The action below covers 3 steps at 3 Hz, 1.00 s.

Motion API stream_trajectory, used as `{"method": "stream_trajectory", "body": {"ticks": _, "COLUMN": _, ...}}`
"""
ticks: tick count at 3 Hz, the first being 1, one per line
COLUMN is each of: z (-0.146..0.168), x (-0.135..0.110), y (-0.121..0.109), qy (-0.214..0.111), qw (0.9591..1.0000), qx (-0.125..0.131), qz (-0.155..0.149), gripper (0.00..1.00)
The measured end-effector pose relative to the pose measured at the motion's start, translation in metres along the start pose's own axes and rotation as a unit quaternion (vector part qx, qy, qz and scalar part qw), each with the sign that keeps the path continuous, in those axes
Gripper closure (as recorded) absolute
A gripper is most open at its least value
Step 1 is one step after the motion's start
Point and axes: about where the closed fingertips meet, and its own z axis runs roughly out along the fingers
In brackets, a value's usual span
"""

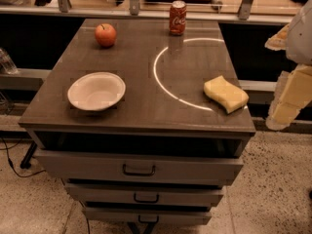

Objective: Move apple near sponge

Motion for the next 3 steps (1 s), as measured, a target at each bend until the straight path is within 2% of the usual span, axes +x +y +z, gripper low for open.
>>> {"method": "stream_trajectory", "body": {"ticks": 1, "z": 0.0, "x": 0.0, "y": 0.0, "qy": 0.0, "qw": 1.0, "qx": 0.0, "qz": 0.0, "gripper": 0.0}}
{"method": "stream_trajectory", "body": {"ticks": 2, "z": 0.022, "x": -0.039, "y": -0.031, "qy": -0.04, "qw": 0.9989, "qx": 0.004, "qz": -0.026, "gripper": 0.0}}
{"method": "stream_trajectory", "body": {"ticks": 3, "z": 0.05, "x": -0.112, "y": -0.068, "qy": -0.101, "qw": 0.9923, "qx": 0.015, "qz": -0.071, "gripper": 0.0}}
